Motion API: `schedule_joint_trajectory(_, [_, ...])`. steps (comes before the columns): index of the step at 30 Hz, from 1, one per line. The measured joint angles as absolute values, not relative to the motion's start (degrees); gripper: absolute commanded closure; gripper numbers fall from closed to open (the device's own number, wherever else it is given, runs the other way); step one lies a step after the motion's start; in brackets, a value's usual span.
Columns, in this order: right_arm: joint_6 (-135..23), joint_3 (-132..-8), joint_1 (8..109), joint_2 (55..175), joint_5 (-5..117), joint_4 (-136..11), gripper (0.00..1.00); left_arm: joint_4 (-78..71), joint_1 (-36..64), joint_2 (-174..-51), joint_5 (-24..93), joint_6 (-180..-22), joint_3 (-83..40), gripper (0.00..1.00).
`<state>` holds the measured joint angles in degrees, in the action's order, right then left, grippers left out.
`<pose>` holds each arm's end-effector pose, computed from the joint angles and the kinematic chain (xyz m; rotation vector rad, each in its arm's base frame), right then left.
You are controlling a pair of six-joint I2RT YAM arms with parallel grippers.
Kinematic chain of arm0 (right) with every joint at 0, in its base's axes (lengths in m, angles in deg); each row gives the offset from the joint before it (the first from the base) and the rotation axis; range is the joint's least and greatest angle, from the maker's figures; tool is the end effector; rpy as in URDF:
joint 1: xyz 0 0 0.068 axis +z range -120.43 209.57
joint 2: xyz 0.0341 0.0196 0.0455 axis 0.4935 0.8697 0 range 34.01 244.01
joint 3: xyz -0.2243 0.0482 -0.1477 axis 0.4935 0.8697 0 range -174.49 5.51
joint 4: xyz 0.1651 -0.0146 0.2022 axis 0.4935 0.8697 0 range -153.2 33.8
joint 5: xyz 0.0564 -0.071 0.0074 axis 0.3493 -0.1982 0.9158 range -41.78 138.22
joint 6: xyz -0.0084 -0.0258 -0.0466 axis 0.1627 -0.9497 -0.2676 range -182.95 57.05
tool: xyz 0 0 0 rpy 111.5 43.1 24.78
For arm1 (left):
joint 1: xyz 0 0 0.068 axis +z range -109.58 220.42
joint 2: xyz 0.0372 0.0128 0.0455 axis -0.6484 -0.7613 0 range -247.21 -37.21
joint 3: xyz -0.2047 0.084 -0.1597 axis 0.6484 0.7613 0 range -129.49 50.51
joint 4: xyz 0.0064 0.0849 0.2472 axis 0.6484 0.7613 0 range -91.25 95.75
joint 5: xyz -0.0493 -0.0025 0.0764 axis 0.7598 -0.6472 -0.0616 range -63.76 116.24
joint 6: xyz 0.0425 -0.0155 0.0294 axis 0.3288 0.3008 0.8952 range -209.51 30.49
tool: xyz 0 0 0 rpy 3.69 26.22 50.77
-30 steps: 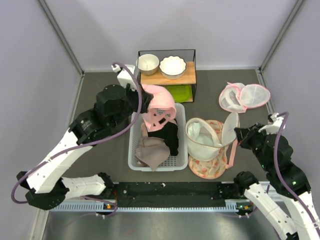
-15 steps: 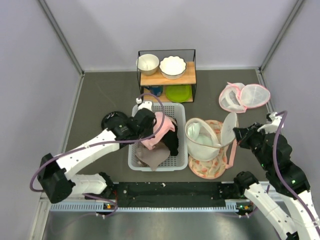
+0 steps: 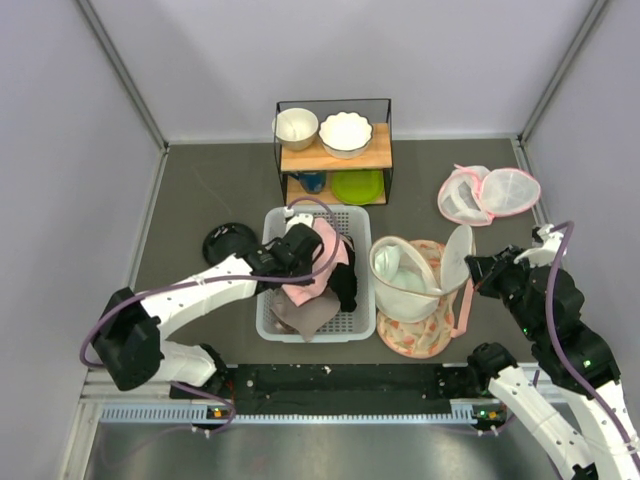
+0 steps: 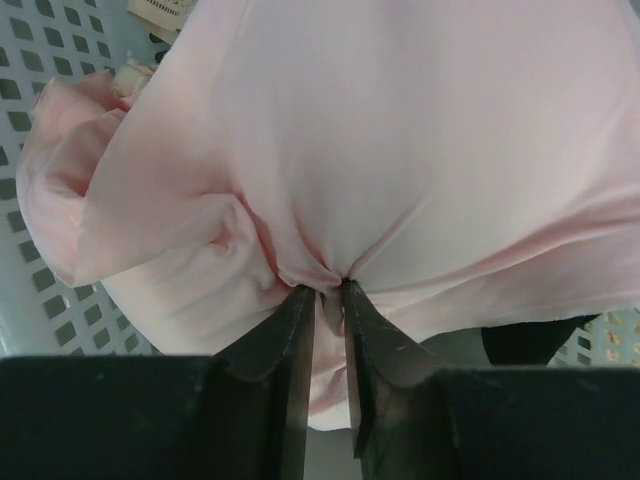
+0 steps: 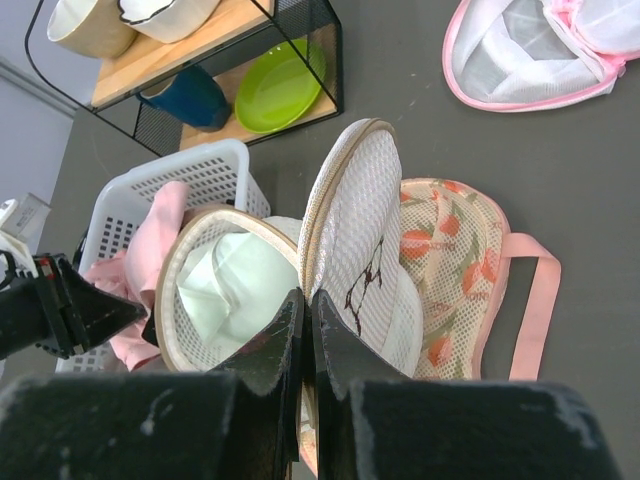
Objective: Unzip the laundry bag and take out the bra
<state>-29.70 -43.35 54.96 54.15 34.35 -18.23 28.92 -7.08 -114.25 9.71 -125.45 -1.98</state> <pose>0.0600 0.0190 0.3444 0.2978 1.8504 0.4876 0.1906 -0.1930 0.2353 0.1359 2.4837 -0.2562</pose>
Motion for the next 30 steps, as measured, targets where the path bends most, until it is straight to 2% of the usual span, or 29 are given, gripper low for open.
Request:
schedule_joint_trajectory(1, [-29.7, -43.4, 55.0, 54.1, 34.4, -18.2, 1.00, 29.7, -7.1, -114.2, 9.8, -125.1, -2.7, 0.55])
schedule_joint_trajectory(4, [-29.7, -43.4, 55.0, 54.1, 34.4, -18.2, 1.00, 32.3, -7.1, -112.6, 10.0, -123.6, -5.2, 0.38])
schedule_joint_trajectory(10, [-29.7, -43.4, 55.0, 54.1, 34.4, -18.3, 1.00, 35.7, -7.1, -105.2, 8.1, -119.5, -13.0, 0.35])
schedule_joint_trajectory(15, [-29.7, -43.4, 55.0, 54.1, 34.4, -18.3, 1.00, 35.8, -7.2, -104.7, 7.6, -116.2, -20.6, 0.36])
schedule_joint_trajectory(25, [-29.7, -43.4, 55.0, 54.3, 34.4, -18.3, 1.00, 32.1, -16.9, -117.5, 15.5, -113.5, -30.6, 0.42])
schedule_joint_trajectory(30, [-29.7, -43.4, 55.0, 54.4, 34.4, -18.3, 1.00, 31.4, -21.5, -125.5, 17.2, -112.3, -35.5, 0.36])
